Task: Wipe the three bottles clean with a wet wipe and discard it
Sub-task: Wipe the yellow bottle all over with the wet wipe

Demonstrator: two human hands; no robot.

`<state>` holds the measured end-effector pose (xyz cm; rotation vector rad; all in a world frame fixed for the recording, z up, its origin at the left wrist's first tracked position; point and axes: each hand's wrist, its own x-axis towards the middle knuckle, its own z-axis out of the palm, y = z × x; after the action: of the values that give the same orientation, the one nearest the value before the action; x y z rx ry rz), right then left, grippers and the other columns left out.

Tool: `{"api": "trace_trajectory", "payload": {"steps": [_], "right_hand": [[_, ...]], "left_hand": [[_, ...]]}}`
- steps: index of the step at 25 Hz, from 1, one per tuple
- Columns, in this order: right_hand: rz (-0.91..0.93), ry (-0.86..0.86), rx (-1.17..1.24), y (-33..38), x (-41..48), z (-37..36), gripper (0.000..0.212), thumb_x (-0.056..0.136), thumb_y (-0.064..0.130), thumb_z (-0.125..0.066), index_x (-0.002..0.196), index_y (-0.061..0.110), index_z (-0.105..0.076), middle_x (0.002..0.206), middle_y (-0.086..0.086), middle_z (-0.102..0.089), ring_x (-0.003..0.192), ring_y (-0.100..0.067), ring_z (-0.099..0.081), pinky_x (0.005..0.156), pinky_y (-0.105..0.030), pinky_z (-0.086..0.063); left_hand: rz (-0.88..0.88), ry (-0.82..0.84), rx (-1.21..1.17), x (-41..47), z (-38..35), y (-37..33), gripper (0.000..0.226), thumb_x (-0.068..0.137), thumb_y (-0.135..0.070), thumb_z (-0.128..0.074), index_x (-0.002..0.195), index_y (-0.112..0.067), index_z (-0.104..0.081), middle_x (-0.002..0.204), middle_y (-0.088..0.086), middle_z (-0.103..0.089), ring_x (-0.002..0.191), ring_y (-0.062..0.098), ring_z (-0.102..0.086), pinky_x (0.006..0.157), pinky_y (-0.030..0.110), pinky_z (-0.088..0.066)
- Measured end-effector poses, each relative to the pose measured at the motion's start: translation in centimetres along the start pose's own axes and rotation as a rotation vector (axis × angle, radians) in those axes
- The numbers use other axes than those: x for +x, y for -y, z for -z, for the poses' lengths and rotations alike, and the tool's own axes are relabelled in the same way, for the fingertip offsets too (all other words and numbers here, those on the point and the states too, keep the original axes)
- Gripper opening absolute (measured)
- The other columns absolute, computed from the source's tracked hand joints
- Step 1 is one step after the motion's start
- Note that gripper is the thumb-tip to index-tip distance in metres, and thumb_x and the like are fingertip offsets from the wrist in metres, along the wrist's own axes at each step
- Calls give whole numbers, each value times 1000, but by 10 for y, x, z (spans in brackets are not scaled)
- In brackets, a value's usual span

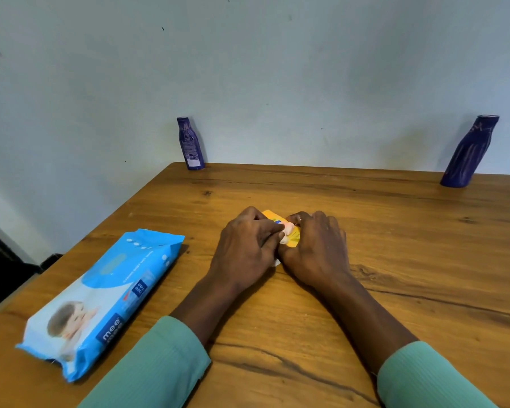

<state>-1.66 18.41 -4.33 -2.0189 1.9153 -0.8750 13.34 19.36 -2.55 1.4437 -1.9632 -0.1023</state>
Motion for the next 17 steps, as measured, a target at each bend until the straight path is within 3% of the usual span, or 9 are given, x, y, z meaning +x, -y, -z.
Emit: {"api": "trace_trajectory", "payload": {"steps": [5,11,17], "right_hand": [[-8,18,14,1,3,-1,70,83,67,-71,142,32,-54,133,1,-55,128,-21,-45,105,-41,-40],[16,-1,33,-3,1,-2,54,88,47,-67,138,29,-59,130,-4,-58,126,-27,-46,103,-41,-38],[-45,-29,-93,-4,-15,10,78,83,75,-60,144,27,-54,133,-1,-53,127,-23,-43,103,-44,-39]], "left_hand": [[219,-70,83,21,7,22,30,100,-27,-68,130,-29,-73,102,-4,-58,94,12,-59,75,24,-50],[-15,64,-13,12,-5,-3,28,99,-23,-65,124,-31,-76,92,1,-56,86,13,-56,71,28,-46],[127,-75,78,21,-5,15,28,101,-27,-66,127,-27,-75,90,-1,-54,86,18,-60,72,31,-48]]}}
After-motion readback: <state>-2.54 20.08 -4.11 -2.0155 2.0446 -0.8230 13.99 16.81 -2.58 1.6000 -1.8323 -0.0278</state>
